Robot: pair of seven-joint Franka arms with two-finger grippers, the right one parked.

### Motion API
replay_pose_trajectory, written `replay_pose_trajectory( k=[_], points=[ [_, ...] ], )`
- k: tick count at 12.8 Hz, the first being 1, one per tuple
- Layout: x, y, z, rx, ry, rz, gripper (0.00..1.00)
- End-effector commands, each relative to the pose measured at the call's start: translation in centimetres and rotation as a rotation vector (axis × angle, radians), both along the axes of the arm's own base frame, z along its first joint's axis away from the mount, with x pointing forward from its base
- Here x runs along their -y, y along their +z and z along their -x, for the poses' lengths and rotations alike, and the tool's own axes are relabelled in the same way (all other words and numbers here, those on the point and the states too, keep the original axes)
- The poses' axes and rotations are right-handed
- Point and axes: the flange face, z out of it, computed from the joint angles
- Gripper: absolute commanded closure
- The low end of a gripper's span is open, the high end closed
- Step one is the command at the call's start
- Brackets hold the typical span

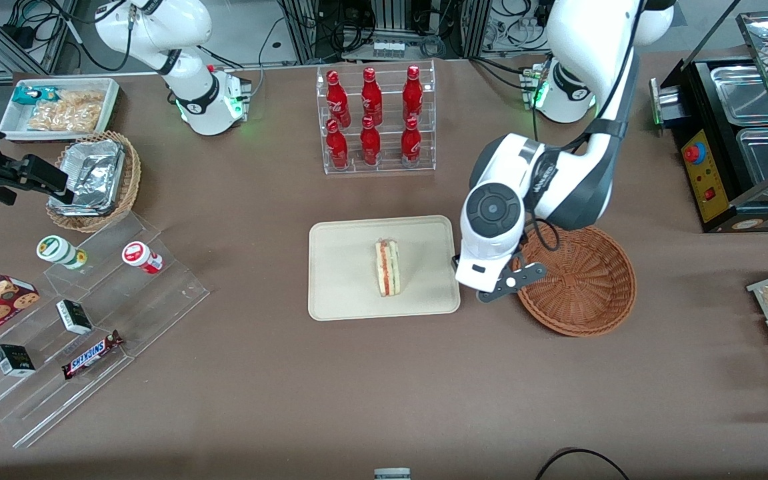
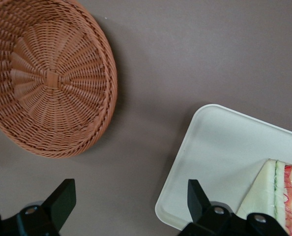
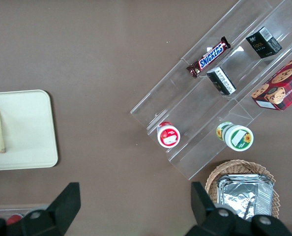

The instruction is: Place sandwich from basket to tray

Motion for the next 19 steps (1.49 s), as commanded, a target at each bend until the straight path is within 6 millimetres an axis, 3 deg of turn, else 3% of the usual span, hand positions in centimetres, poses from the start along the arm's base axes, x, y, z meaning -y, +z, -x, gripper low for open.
replay_pose_trajectory(
  k=[1, 2, 3, 4, 5, 8, 12, 16, 19],
  points=[
    [-2.3, 3.2, 1.1, -0.004, -0.034, 0.024, 0.00],
    [-6.2, 4.3, -0.1, -0.015, -0.017, 0.037, 0.00],
    [-6.7, 6.1, 0.7, -0.039, -0.063, 0.059, 0.00],
    [-9.2, 7.3, 0.3, -0.061, -0.080, 0.076, 0.00],
    [-10.3, 9.4, 0.9, -0.071, -0.129, 0.102, 0.00],
    [-15.3, 12.8, 1.3, -0.105, -0.207, 0.141, 0.00],
    [-21.4, 17.8, 3.5, -0.154, -0.379, 0.168, 0.00],
    [-26.6, 21.5, 4.8, -0.134, -0.496, 0.197, 0.00],
    [-28.8, 23.0, 5.0, -0.104, -0.498, 0.136, 0.00]
  ],
)
